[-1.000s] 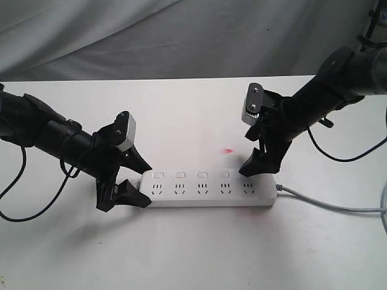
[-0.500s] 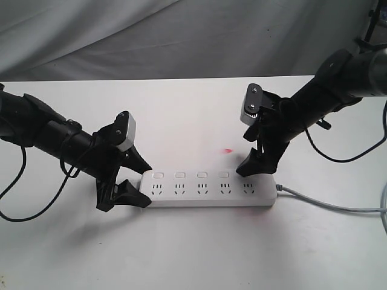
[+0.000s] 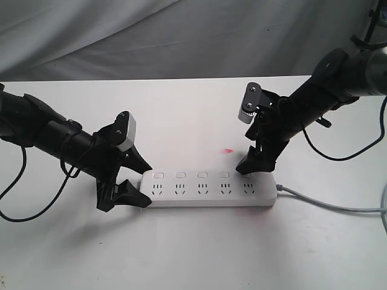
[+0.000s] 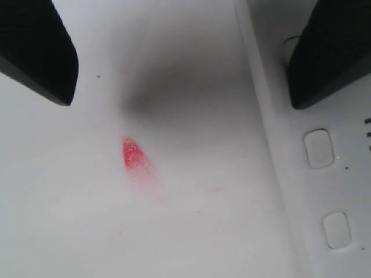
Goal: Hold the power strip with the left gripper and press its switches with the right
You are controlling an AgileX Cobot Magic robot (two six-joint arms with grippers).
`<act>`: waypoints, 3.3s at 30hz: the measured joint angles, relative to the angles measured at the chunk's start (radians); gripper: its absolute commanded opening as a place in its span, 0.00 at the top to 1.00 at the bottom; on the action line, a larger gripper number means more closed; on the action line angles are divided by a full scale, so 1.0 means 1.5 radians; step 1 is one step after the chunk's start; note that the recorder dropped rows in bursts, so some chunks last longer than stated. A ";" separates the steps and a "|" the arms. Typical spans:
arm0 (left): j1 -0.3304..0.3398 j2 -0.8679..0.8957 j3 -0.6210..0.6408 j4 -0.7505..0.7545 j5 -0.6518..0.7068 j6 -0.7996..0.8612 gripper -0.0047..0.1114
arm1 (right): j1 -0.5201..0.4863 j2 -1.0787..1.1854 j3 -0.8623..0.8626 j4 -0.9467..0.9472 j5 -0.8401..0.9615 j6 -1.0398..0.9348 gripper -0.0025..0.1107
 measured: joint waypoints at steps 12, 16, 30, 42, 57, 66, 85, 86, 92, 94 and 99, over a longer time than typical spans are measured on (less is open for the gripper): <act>0.000 0.001 0.000 0.000 0.000 0.000 0.96 | 0.001 -0.001 0.000 0.013 -0.001 -0.010 0.19; 0.000 0.001 0.000 0.000 0.000 0.000 0.96 | 0.001 -0.010 0.001 0.032 0.000 -0.037 0.19; 0.000 0.001 0.000 0.000 0.000 0.000 0.96 | 0.001 -0.171 0.008 0.129 0.035 -0.044 0.19; 0.000 0.001 0.000 -0.001 0.000 0.000 0.96 | 0.001 -0.295 0.008 0.205 0.127 0.019 0.43; 0.000 0.001 0.000 -0.001 0.000 0.000 0.96 | 0.001 -0.344 0.008 0.313 0.294 0.089 0.82; 0.000 0.001 0.000 -0.001 0.000 0.000 0.96 | 0.001 -0.344 0.008 0.322 0.295 0.178 0.98; 0.000 0.001 0.000 -0.001 0.000 0.000 0.96 | 0.001 -0.344 0.008 0.322 0.295 0.208 0.98; 0.000 0.001 0.000 -0.001 0.000 0.000 0.96 | 0.001 -0.344 0.008 0.322 0.295 0.208 0.98; 0.000 0.001 0.000 -0.001 0.000 0.000 0.96 | 0.000 -0.344 0.003 0.281 0.297 0.208 0.98; 0.000 0.001 0.000 -0.001 0.000 0.000 0.96 | -0.005 -0.344 -0.015 0.213 0.297 0.208 0.98; 0.000 0.001 0.000 -0.001 0.000 0.000 0.96 | -0.023 -0.344 -0.063 0.054 0.297 0.250 0.98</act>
